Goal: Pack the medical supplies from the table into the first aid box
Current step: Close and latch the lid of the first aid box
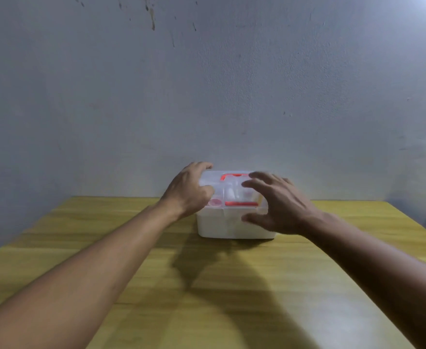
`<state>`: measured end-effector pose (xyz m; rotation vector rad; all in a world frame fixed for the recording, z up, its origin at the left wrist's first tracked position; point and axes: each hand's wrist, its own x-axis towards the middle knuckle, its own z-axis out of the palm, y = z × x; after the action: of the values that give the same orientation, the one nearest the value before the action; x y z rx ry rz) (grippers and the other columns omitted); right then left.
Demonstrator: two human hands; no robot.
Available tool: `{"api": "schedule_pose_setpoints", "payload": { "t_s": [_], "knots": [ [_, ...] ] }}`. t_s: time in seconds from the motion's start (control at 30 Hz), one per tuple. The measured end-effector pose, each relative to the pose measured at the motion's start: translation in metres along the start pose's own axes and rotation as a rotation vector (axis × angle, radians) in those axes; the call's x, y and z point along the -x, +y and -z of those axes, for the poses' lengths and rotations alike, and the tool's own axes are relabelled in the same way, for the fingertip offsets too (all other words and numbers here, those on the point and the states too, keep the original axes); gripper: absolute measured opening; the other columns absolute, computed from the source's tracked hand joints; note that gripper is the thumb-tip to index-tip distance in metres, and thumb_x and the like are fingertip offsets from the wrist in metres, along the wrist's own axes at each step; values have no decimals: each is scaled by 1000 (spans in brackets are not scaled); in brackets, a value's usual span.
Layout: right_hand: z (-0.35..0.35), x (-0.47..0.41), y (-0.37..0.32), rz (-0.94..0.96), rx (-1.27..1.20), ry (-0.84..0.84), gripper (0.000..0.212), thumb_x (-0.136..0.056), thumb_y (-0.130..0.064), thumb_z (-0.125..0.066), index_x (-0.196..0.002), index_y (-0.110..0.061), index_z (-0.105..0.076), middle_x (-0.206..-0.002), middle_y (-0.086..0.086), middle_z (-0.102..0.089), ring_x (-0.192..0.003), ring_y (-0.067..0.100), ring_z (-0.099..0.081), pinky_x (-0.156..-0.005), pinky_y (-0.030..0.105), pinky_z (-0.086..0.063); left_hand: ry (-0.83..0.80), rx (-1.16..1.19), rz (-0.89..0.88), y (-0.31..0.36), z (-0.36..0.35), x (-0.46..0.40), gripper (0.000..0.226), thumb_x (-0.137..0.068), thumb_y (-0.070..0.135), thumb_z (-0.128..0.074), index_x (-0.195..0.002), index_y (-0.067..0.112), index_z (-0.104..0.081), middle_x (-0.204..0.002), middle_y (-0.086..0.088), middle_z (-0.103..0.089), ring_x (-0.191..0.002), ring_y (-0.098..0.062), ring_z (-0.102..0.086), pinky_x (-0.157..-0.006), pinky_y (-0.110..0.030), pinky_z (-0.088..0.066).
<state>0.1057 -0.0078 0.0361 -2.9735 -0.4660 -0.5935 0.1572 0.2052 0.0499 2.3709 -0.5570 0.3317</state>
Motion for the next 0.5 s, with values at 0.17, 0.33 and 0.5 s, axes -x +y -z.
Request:
{"api": "schedule_pose_setpoints", "payload": {
  "t_s": [0.17,0.33,0.5],
  "knots": [
    [-8,11,0,-70,-70,11,82,-77,-73,-51,-144,-27,-36,-154,1,-34,-140,21,-31,-112,38,-26,-116,-58,-61,-3,-16,4,72,-76,32,-59,-145,18,-41,-154,1,-38,-142,-17,-36,-115,-37,-34],
    [-23,13,3,-82,-55,74,71,-86,-53,-59,-146,-22,-36,-153,5,-38,-144,27,-29,-111,44,-34,-68,-354,-166,-7,-33,7,81,-76,54,-69,-144,20,-41,-153,4,-40,-145,-17,-30,-115,-33,-30],
    [-32,16,6,-82,-36,107,71,-86,-47,-62,-146,-21,-37,-154,6,-37,-145,28,-27,-112,44,-32,0,-366,-177,-10,-39,10,84,-74,54,-73,-145,23,-41,-153,7,-41,-146,-14,-28,-112,-34,-33]
  ]
}}
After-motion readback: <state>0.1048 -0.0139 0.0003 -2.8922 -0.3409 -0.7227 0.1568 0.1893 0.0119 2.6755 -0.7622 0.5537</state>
